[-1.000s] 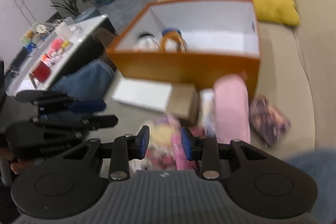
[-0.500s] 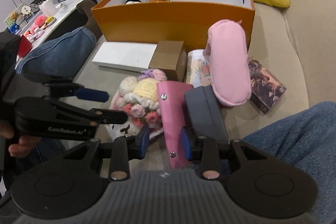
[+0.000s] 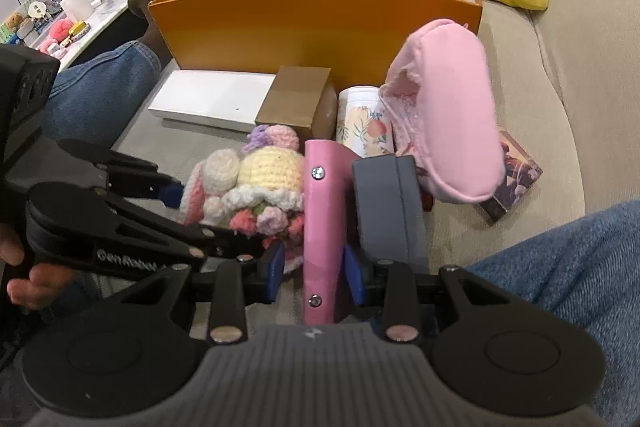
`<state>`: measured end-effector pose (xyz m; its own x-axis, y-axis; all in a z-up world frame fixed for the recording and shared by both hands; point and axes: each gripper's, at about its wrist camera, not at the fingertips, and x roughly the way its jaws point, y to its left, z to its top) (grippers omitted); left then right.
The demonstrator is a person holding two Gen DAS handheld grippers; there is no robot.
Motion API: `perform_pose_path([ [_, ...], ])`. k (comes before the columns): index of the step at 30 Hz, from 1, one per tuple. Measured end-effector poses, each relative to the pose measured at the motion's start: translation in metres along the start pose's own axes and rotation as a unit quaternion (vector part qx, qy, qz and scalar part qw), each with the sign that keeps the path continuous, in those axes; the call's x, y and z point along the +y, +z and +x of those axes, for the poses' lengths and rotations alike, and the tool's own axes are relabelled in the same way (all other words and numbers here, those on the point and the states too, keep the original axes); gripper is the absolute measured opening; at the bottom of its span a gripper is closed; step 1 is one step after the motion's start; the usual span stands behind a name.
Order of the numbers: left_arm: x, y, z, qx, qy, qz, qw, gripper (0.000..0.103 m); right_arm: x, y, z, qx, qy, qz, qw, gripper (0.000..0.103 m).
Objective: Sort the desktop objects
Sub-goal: 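Grasp the crocheted bunny with left gripper while right grasps pink phone case, then carry the crocheted bunny and pink phone case over the box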
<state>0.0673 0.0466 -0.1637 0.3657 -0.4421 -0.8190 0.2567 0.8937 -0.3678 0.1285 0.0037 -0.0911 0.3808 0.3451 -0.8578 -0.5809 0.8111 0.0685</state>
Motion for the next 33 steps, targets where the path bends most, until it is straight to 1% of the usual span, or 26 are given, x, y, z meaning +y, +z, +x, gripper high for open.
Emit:
perform_pose_path([
  [1,-0.001,-0.001,-0.001,-0.002,0.003,-0.001,1.0,0.048,0.0,0.0,0.001,-0.001,-0.003,-0.001,1.0,0.034],
  [3,-0.004,-0.004,-0.006,-0.009,0.009,-0.003,0.9999,0.044,0.0,-0.001,0.001,-0.003,-0.011,-0.003,1.0,0.025],
  [7,-0.013,-0.013,-0.019,-0.025,0.032,-0.002,0.9992,0.041,-0.003,-0.003,-0.003,-0.006,-0.005,-0.001,1.0,0.023],
  [9,-0.015,-0.018,-0.027,-0.033,0.044,-0.012,0.9984,0.04,-0.002,-0.004,-0.007,-0.009,0.001,-0.002,1.0,0.022],
  [13,-0.018,-0.026,-0.043,-0.051,0.057,-0.035,0.9965,0.039,-0.001,-0.004,-0.016,-0.013,0.018,-0.002,1.0,0.019],
  [19,-0.018,-0.035,-0.075,-0.084,0.071,-0.068,0.9916,0.039,-0.009,-0.004,-0.027,-0.012,0.059,0.038,0.997,0.018],
  [24,-0.016,-0.014,-0.106,-0.111,0.072,-0.084,0.9877,0.039,-0.015,0.004,-0.042,-0.017,0.106,0.07,0.992,0.018],
  [28,-0.017,0.01,-0.124,-0.124,0.065,-0.085,0.9866,0.039,-0.022,0.019,-0.06,-0.027,0.147,0.093,0.984,0.018],
  [30,-0.017,0.026,-0.133,-0.127,0.068,-0.081,0.9862,0.039,-0.026,0.029,-0.068,-0.038,0.156,0.102,0.982,0.017],
  [33,-0.017,0.051,-0.143,-0.138,0.073,-0.071,0.9851,0.039,-0.032,0.051,-0.082,-0.065,0.155,0.105,0.98,0.017],
])
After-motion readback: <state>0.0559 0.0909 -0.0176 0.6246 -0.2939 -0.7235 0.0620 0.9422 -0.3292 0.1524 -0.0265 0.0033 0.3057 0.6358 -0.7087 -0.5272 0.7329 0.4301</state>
